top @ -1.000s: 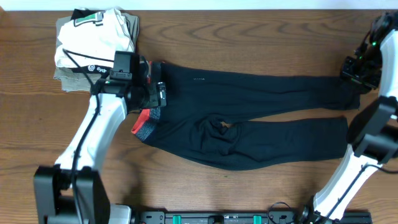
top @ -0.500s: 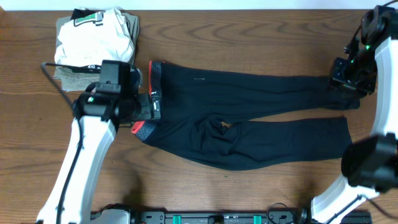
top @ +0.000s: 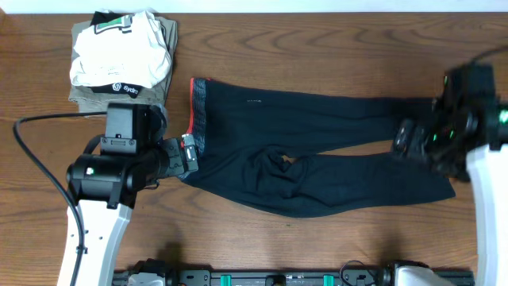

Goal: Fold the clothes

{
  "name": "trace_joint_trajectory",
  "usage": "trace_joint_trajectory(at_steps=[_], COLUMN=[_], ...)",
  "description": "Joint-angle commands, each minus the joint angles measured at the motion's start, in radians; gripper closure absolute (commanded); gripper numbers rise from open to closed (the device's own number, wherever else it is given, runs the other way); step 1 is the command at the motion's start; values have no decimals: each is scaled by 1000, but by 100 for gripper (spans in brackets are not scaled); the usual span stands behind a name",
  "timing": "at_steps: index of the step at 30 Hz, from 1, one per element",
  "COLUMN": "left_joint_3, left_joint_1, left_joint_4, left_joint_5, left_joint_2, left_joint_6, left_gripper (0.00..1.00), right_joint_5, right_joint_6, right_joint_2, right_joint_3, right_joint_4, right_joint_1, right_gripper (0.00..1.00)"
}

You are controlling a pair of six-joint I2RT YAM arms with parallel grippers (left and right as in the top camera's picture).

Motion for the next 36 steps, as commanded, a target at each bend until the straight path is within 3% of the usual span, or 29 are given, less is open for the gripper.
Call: trace_joint_trajectory(at_steps=[1,10,18,22,26,36], left_joint_3=[-14,-114,-126,-126,-126,-126], left_joint_1=[3,12,124,160,161,161], left_joint_4=[-6,39,71,138,214,232], left_joint_5=[24,22,31,102,113,160], left_joint_2=[2,60,190,278,354,489], left_joint_6=[-34,-34,-33,47,63,177], left_gripper=[2,2,2,2,2,2], right_joint_5=[-24,-147,-144,-142,-141,-145], right_joint_6=[73,154,170,169,170,185], right_joint_2=[-73,-91,-93,-93,-93,-93], right_joint_3=[-176,-482,-497,-509,-528,-565], right_joint_4=[86,290,284,285,282,261], right_joint_1=[5,-72,-160,-187,-204,-246], right_gripper=[1,1,1,1,1,1])
